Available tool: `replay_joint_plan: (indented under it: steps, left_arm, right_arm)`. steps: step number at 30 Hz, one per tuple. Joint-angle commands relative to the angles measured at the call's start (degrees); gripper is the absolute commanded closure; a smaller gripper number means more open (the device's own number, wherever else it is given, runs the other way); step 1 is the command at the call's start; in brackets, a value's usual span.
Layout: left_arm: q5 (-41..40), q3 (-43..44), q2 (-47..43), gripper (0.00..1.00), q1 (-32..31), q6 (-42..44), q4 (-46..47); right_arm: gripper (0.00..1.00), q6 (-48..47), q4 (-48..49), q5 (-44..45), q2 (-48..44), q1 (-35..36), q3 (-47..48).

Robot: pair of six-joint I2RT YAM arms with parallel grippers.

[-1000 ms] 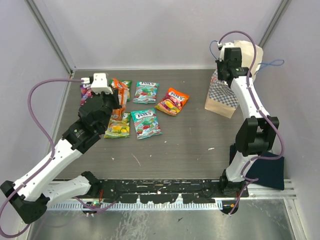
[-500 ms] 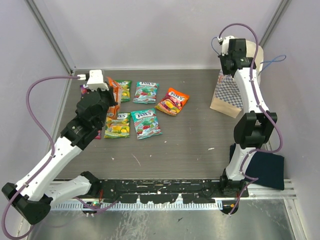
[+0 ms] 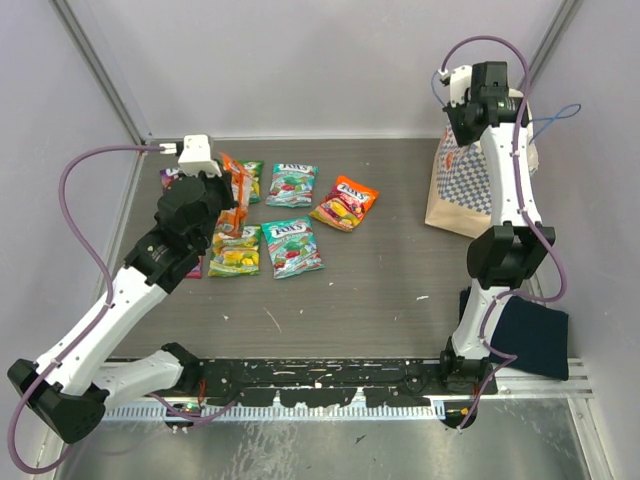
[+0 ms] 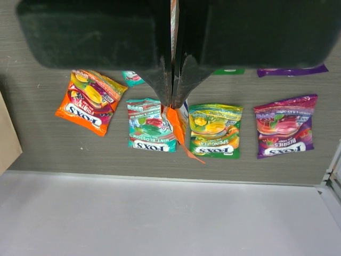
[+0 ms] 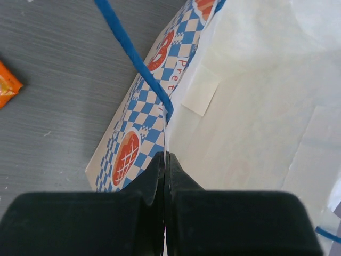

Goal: Take the snacks out of the paper bag

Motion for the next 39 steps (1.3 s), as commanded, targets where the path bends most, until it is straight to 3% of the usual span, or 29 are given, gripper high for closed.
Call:
replay_joint_plan:
  steps: [1, 7, 16, 26, 29, 30, 31, 36, 39]
  left_arm:
    - [0.89, 4.95, 0.01, 1.00, 0.34, -0.61, 2.69]
    - [1.24, 5.83, 0.90, 1.00, 0.40, -1.06, 2.60]
    - [0.56, 7.94, 2.16, 1.00, 0.43, -0.24, 1.67]
    - [0.58, 13.02, 6.02, 1.00, 0.51, 1.99, -0.40]
    - [0.79, 12.86, 5.97, 1.00, 0.74, 2.00, 0.19]
    - [0.80, 12.61, 5.97, 1.00, 0.74, 2.02, 0.21]
    - [0.80, 12.36, 5.94, 1.00, 0.77, 1.93, 0.33]
    - [0.83, 10.02, 4.63, 1.00, 1.04, 0.64, 1.35]
    - [0.80, 8.98, 3.28, 1.00, 1.16, 0.23, 1.50]
  right_arm:
    - [0.99, -4.67, -6.87, -6.96, -1.54, 0.59, 0.42]
    - [0.99, -10.73, -6.22, -10.80, -1.93, 0.75, -1.22]
    - [0.99, -28.72, -3.12, -14.59, -5.41, -1.21, -10.20]
    - [0.98, -30.91, 8.33, -14.65, -6.11, -7.78, -13.65]
    - [0.66, -26.84, 14.79, -10.87, -7.97, -7.51, -15.66]
    - [0.25, -26.68, 16.20, -10.09, -8.96, -7.11, -16.72]
    - [0.03, -26.05, 18.01, -9.05, -10.32, -6.47, -18.09]
    - [0.00, -18.48, 33.72, -0.86, -20.46, -2.49, -28.56]
    - [0.00, -7.33, 43.44, 7.22, -27.44, -0.85, -33.75]
